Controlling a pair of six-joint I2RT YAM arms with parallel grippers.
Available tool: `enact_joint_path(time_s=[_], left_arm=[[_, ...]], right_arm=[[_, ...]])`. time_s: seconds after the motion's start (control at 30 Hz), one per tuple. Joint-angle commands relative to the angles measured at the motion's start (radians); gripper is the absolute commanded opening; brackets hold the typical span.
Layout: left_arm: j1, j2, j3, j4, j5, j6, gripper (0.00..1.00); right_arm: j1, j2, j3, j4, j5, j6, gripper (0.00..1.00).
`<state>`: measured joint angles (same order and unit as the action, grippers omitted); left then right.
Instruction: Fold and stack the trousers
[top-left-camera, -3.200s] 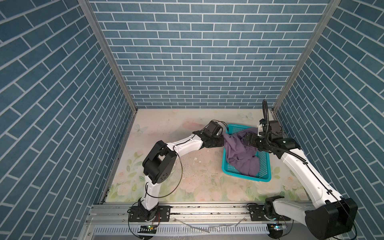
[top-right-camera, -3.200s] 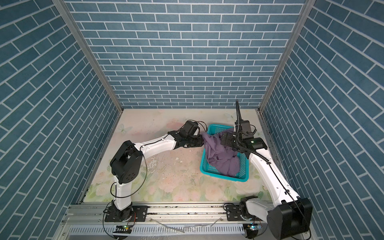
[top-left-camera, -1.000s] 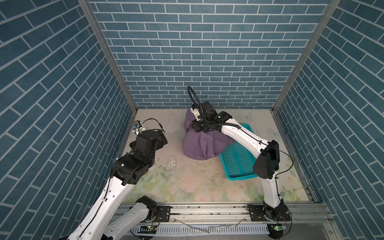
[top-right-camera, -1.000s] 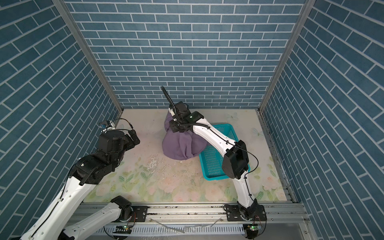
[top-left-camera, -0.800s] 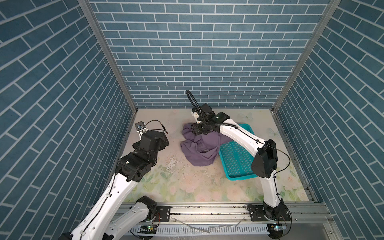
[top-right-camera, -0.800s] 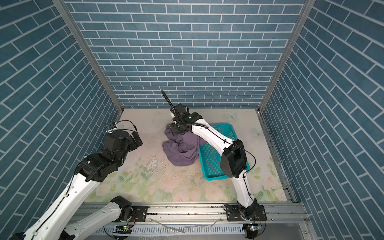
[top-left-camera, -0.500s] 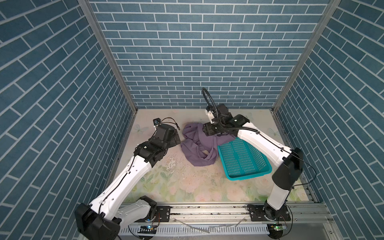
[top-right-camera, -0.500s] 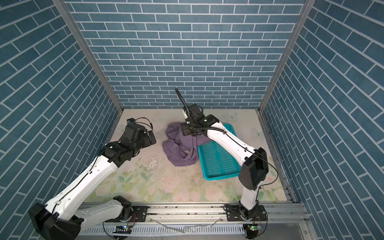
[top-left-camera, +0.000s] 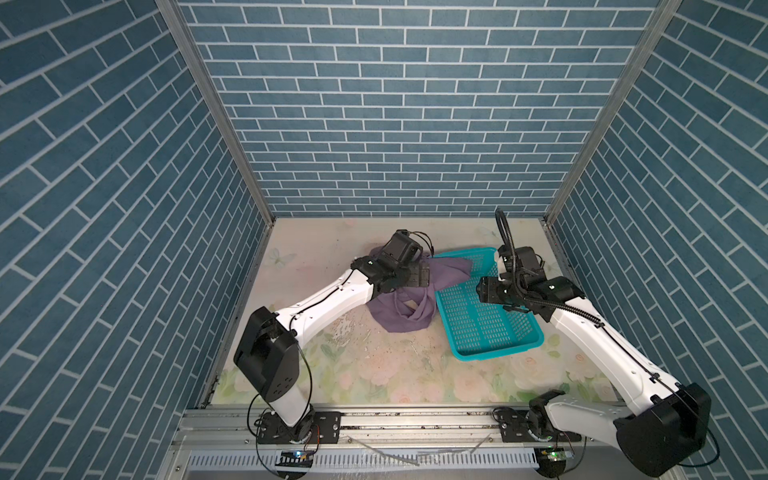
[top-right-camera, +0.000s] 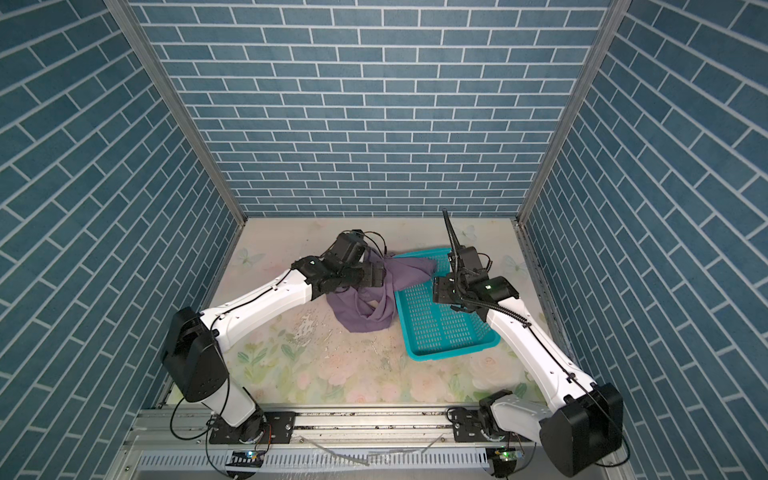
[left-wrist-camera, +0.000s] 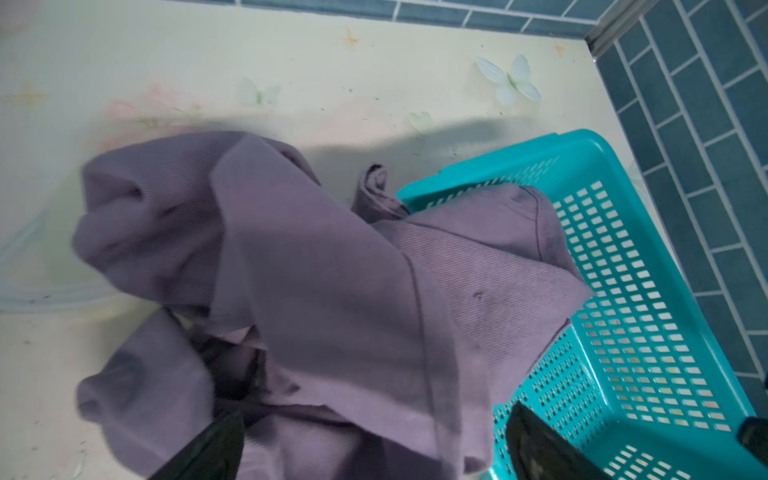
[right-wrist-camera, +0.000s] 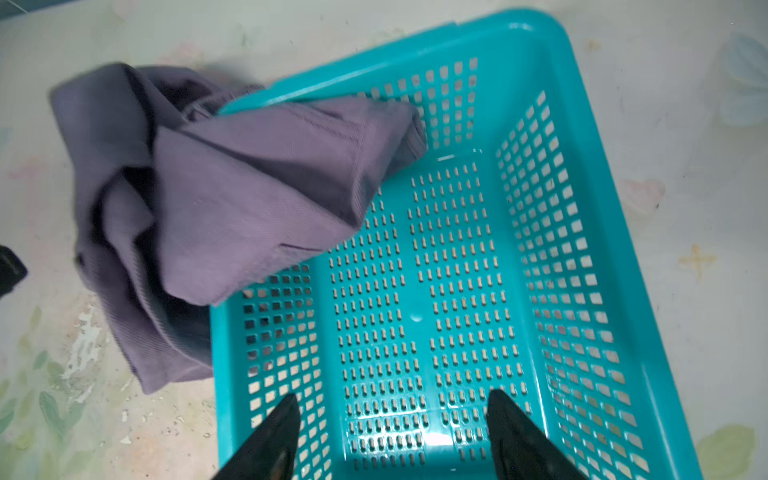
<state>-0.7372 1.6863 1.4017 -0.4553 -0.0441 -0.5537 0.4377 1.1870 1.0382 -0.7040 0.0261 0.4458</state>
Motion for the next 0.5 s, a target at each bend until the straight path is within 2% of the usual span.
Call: enact_joint_path(time_s=[0.0, 0.1, 0.17, 0.2, 0.23, 0.3, 0.33, 0.37, 0.47], left_arm=[[-0.013, 0.063, 0.016, 0.007, 0.023, -0.017, 0.99], [-0.013, 0.123, 0.026, 0.043, 0.081, -0.042, 0.99], [-0.014, 0.175, 0.042, 0.068, 0.131, -0.055, 0.98], [-0.013, 0.195, 0.046, 0.083, 0.156, -0.062, 0.94], [-0.014, 0.215, 0.054, 0.096, 0.182, -0.067, 0.86], [-0.013, 0.245, 0.071, 0.115, 0.233, -0.066, 0.61], [-0.013, 0.254, 0.083, 0.117, 0.256, -0.062, 0.42], [-0.015, 0.259, 0.091, 0.112, 0.262, -0.059, 0.27], [-0.011, 0.253, 0.117, 0.07, 0.246, -0.044, 0.0]], right_arm=[[-0.008, -0.014, -0.048, -0.012, -0.024, 0.036, 0.71], [-0.01, -0.006, -0.044, 0.005, -0.103, 0.028, 0.72], [-0.01, 0.016, -0.036, 0.028, -0.252, 0.014, 0.72], [-0.009, 0.028, -0.037, 0.039, -0.316, 0.021, 0.72], [-0.007, 0.042, -0.045, 0.061, -0.381, 0.036, 0.71], [0.006, 0.062, -0.07, 0.101, -0.444, 0.067, 0.7], [0.03, 0.07, -0.081, 0.111, -0.436, 0.074, 0.7], [0.058, 0.08, -0.085, 0.111, -0.406, 0.073, 0.7], [0.141, 0.124, -0.075, 0.1, -0.327, 0.076, 0.7]])
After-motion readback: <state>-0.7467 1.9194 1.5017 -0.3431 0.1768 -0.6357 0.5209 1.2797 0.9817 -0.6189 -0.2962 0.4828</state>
